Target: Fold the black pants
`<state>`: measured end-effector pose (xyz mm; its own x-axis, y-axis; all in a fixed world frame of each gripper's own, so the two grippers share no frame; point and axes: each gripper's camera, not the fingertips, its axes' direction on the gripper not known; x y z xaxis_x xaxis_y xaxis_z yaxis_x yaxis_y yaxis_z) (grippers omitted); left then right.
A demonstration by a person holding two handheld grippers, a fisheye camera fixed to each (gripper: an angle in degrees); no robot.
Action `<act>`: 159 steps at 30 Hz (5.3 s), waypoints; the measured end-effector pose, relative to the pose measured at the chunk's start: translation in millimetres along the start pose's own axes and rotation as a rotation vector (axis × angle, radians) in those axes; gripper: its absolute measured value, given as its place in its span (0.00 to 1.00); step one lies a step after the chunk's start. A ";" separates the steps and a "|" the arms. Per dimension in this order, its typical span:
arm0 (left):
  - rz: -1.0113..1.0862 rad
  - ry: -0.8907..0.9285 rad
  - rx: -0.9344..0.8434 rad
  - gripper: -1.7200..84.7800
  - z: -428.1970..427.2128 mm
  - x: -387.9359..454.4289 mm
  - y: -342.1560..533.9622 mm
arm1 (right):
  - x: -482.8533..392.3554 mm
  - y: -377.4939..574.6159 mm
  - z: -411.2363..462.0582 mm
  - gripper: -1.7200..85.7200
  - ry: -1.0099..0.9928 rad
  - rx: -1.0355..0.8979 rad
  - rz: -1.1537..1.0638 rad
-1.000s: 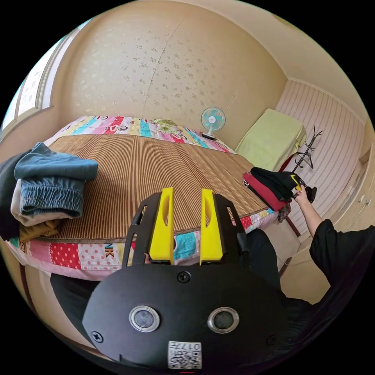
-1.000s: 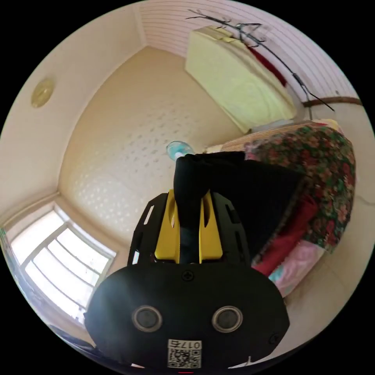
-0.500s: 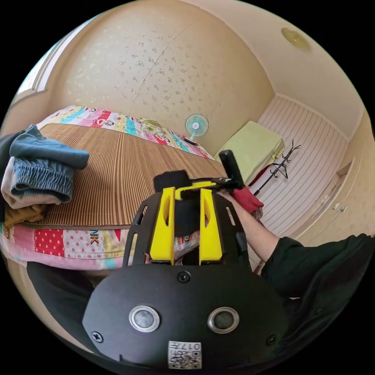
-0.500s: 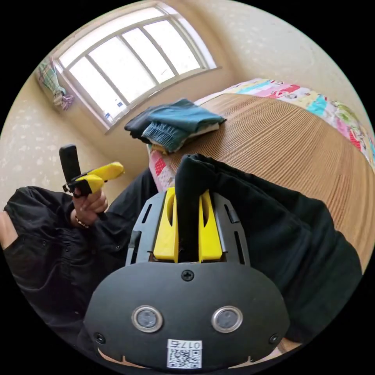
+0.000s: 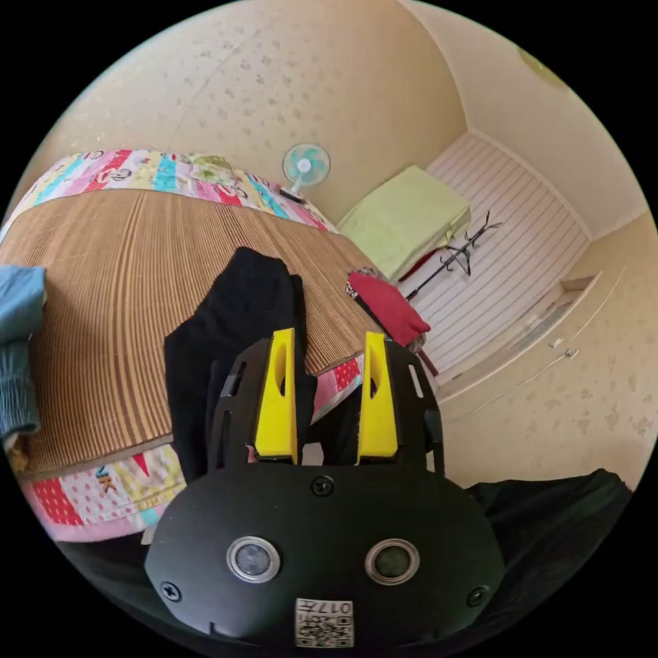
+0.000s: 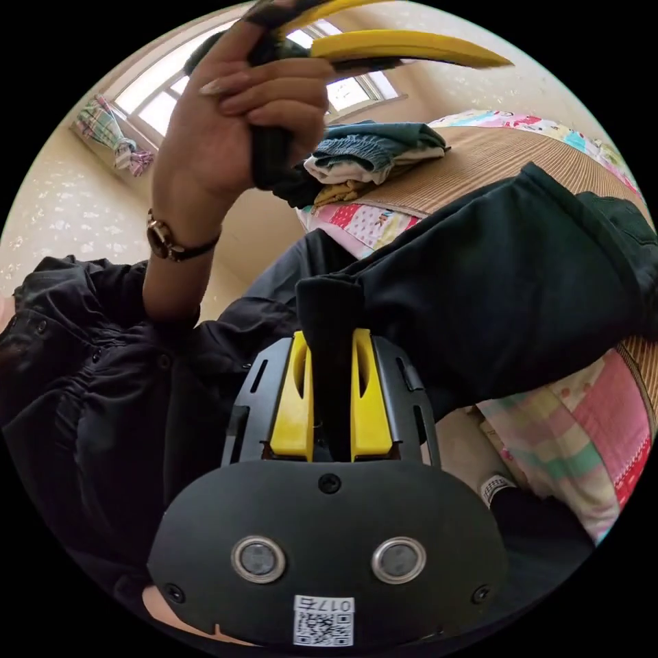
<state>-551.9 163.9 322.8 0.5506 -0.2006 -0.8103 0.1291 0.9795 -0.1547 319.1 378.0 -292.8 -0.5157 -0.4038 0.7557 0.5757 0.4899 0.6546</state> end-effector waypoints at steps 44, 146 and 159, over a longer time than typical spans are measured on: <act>0.221 0.481 0.432 0.03 -281.6 18.6 69.3 | -15.1 52.0 -382.9 0.05 -0.277 1.010 0.013; -0.140 -0.463 0.339 0.11 -241.5 -216.4 167.0 | 157.2 63.5 -184.9 0.08 0.741 0.316 0.541; 0.024 0.165 0.030 0.11 -157.1 -221.4 147.4 | 156.1 35.7 -222.7 0.05 0.241 0.411 0.453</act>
<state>-784.4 355.8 390.5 0.4112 -0.1686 -0.8958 0.1432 0.9825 -0.1192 400.4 160.4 -147.0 -0.0946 -0.2264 0.9694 0.3885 0.8882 0.2454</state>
